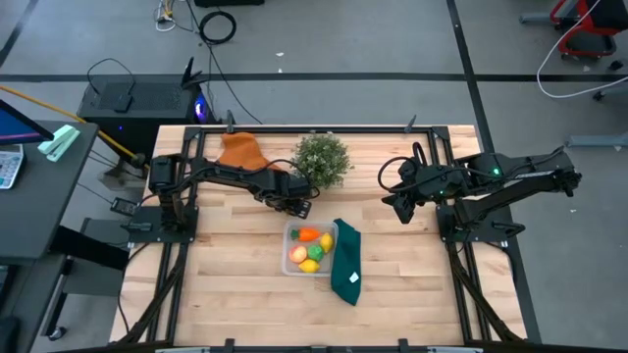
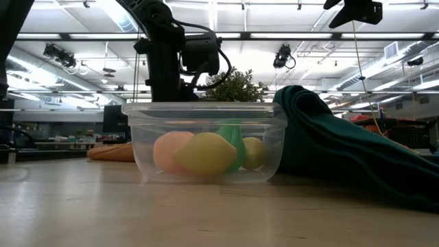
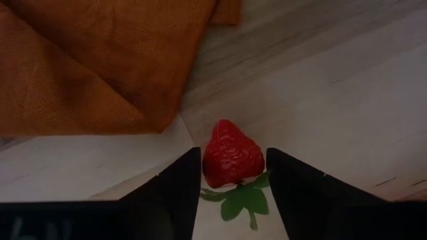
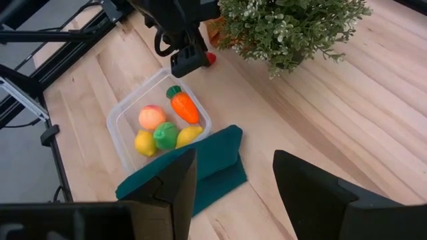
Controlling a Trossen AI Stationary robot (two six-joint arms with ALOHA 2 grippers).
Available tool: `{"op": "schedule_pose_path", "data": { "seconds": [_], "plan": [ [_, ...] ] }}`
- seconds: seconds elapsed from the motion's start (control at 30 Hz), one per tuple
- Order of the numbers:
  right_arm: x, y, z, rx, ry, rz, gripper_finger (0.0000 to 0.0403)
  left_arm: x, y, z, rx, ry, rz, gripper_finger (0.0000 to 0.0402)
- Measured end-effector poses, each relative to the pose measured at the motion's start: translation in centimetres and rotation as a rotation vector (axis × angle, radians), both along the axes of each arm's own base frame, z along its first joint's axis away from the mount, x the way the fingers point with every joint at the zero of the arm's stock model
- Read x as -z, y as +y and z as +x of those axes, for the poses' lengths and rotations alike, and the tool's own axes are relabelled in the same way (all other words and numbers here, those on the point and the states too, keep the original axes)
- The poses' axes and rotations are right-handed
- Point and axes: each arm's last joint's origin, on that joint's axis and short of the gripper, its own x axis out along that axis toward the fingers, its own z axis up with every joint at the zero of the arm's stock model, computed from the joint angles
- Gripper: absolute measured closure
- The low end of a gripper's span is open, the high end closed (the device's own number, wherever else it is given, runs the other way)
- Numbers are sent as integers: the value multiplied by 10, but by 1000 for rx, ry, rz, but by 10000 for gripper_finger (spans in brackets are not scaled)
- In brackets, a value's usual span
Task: Pick and placing Produce into tupperware
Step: Put the red strawberry into the transparent bin
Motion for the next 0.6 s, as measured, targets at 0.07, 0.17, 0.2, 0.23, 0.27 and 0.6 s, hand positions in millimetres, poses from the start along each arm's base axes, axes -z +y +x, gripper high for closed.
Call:
{"op": "schedule_pose_path", "data": {
  "seconds": [0.07, 0.17, 0.2, 0.23, 0.27, 0.6],
  "plan": [
    [0, 0, 0, 0, 0, 0, 238, 0, 0, 0, 2, 0, 1, 232],
    [0, 0, 0, 0, 0, 0, 238, 0, 0, 0, 2, 0, 1, 244],
    [0, 0, 0, 0, 0, 0, 238, 0, 0, 0, 2, -1, 1, 247],
    [0, 0, 0, 0, 0, 0, 238, 0, 0, 0, 2, -3, 1, 250],
    [0, 0, 0, 0, 0, 0, 238, 0, 0, 0, 2, -5, 1, 253],
    [0, 0, 0, 0, 0, -1, 238, -1, -1, 2, 12, -18, 4, 253]
  ]
}}
